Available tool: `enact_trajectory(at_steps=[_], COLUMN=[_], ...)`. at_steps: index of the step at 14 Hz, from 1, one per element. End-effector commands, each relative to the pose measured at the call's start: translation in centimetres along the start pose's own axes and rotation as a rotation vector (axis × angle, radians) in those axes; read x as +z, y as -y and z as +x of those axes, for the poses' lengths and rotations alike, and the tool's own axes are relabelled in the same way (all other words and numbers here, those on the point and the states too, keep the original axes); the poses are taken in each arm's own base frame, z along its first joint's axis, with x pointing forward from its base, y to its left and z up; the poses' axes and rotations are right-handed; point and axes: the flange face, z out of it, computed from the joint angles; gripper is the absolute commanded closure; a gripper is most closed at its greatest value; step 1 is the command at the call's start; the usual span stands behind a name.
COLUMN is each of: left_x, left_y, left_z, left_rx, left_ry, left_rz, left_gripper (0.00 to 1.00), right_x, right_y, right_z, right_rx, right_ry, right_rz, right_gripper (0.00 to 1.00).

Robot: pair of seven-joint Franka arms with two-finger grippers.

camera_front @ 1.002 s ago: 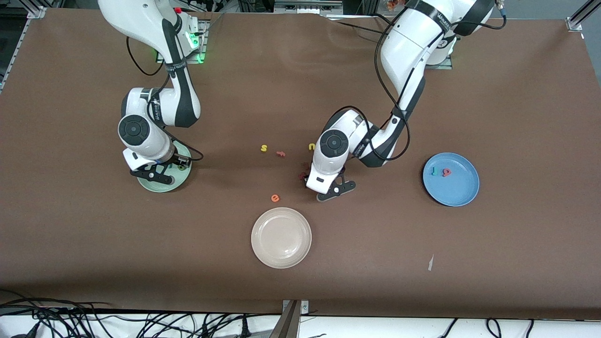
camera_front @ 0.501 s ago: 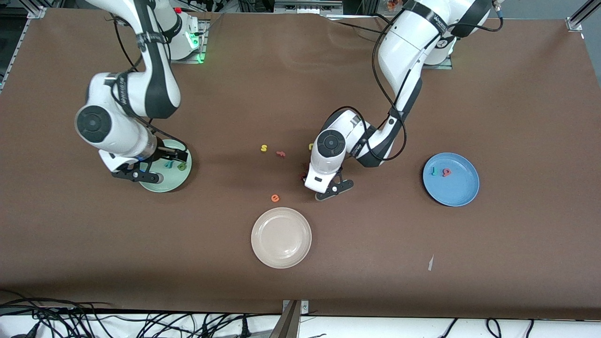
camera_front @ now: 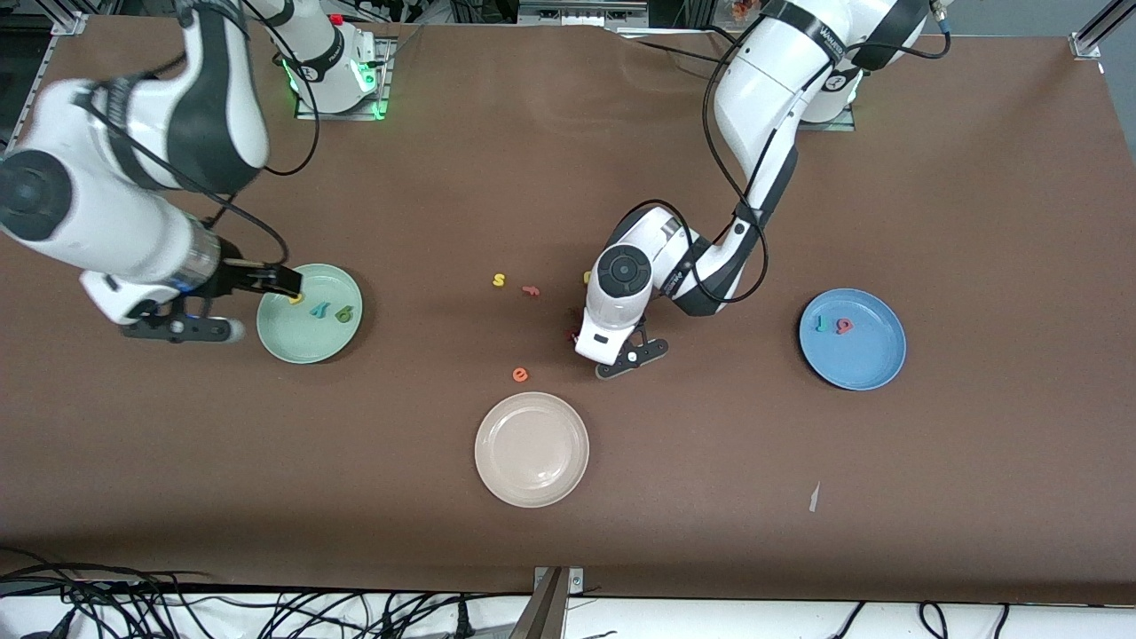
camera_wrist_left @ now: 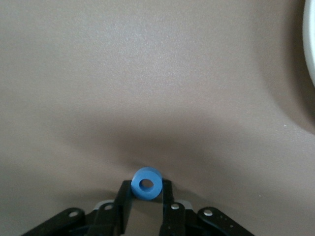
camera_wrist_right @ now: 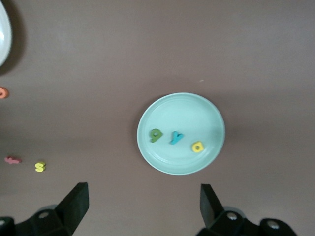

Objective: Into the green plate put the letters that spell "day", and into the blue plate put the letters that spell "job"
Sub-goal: 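Open the right gripper over the green plate while the left gripper grasps o, then return the right arm to rest while the left gripper releases the o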

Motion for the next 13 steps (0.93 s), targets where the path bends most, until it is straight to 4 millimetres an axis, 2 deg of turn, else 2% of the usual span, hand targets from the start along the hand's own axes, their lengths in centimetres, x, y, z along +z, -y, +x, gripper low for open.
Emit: enact_trajectory(at_steps=[1,2,5,7,8,10,12,13], left_x=[0.8,0.8,0.5,-1.6,-3.3,-5.5,-6.9,-8.2], left_y=[-0.7,-0.7,-0.6,0.1,0.8,1.9,5.3,7.9], left_z=[0.0,0.0,0.3,1.4,2.5,2.8,3.5,4.4], left_rx=[-0.011,-0.010,-0.012,-0.017,-0.019,0.035,0.074,0.112], left_ry=[0.006,0.005,0.003,0.011,0.015,0.035,0.056,0.063], left_rz=[-0.007,-0.007,-0.008,0.015,0.022,0.044,0.083,0.091], left_gripper=[0.74,0.74,0.77,0.81,0.82,0.84,0.86,0.86], right_x=[-4.8,-6.0,-7.2,-7.6,-7.8,-8.2,-8.5,-8.3], right_y=[-1.8,-2.5,-4.1,-5.2,-5.3,-5.2,-6.0,-6.4], right_z=[0.3,0.5,0.5,0.0,-0.4,-0.8,-2.1,-2.4], right_rx=[-0.004,0.006,-0.058,-0.060,-0.088,-0.104,-0.122,-0.133], right_ry=[-0.058,-0.090,-0.118,-0.090,-0.075,-0.075,-0.024,-0.009], right_rz=[-0.008,-0.007,-0.018,-0.009,-0.004,0.015,0.080,0.073], right_gripper=[0.00,0.00,0.00,0.00,0.00,0.00,0.00,0.00])
